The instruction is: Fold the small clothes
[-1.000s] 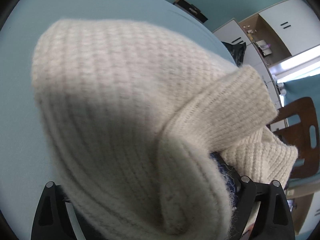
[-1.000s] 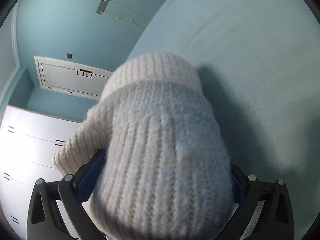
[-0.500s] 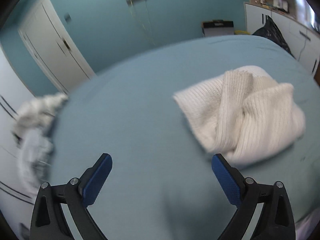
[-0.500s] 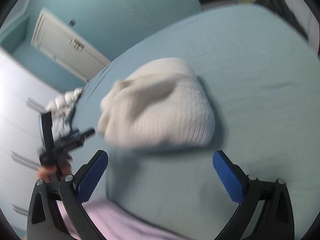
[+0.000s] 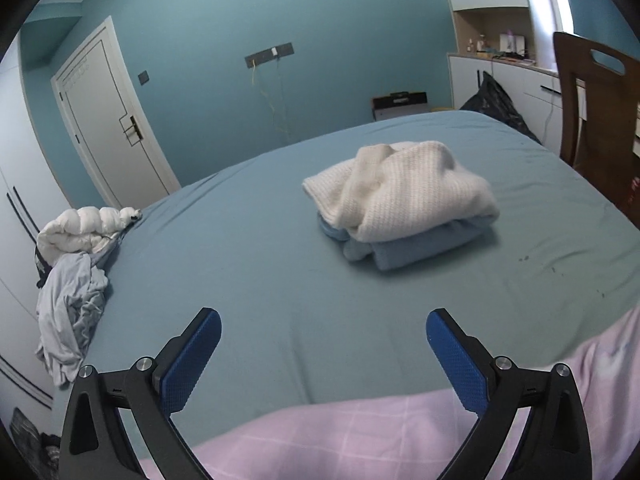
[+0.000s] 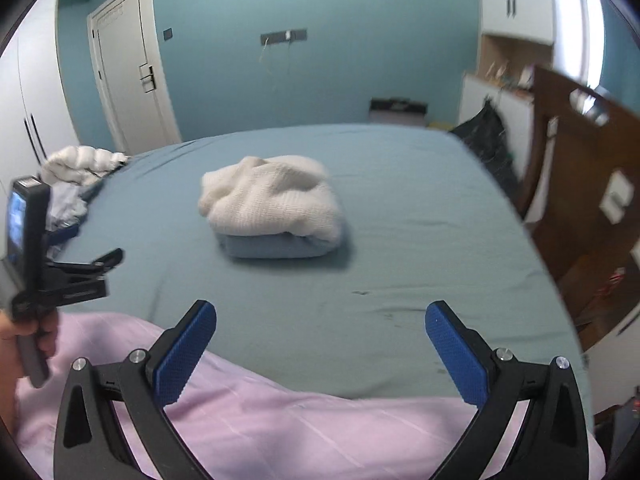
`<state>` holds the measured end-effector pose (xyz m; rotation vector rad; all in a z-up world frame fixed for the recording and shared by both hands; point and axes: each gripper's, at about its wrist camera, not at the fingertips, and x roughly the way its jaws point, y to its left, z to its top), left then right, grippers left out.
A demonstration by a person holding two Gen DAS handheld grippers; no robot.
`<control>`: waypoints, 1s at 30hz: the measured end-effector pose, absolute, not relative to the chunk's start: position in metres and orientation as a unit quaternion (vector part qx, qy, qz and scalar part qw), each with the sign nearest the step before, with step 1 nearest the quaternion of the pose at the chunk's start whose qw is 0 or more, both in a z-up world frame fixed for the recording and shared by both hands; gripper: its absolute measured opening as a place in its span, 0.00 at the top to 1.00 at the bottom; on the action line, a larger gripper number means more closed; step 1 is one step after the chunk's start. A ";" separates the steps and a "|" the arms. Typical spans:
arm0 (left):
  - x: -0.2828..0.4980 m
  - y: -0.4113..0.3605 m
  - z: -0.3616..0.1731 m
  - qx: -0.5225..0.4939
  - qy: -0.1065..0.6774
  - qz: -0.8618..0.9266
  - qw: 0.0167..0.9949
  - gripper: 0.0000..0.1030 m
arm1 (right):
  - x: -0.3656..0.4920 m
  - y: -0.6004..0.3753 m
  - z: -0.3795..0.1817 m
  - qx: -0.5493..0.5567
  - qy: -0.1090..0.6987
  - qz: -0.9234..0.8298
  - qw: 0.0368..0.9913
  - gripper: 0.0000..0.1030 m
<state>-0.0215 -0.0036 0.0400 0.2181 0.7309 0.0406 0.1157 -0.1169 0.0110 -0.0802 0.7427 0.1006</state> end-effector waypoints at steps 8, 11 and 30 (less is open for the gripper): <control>-0.015 -0.006 0.054 0.122 0.340 0.018 0.932 0.00 | 0.106 -0.110 0.038 -0.058 0.338 0.047 0.938 0.01; -0.004 0.003 0.045 0.089 0.335 0.029 0.937 0.00 | 0.121 -0.099 0.046 -0.071 0.310 0.036 0.948 0.01; 0.045 0.014 0.002 0.064 0.356 0.034 0.931 0.00 | 0.207 -0.121 -0.032 0.027 0.379 -0.002 0.925 0.01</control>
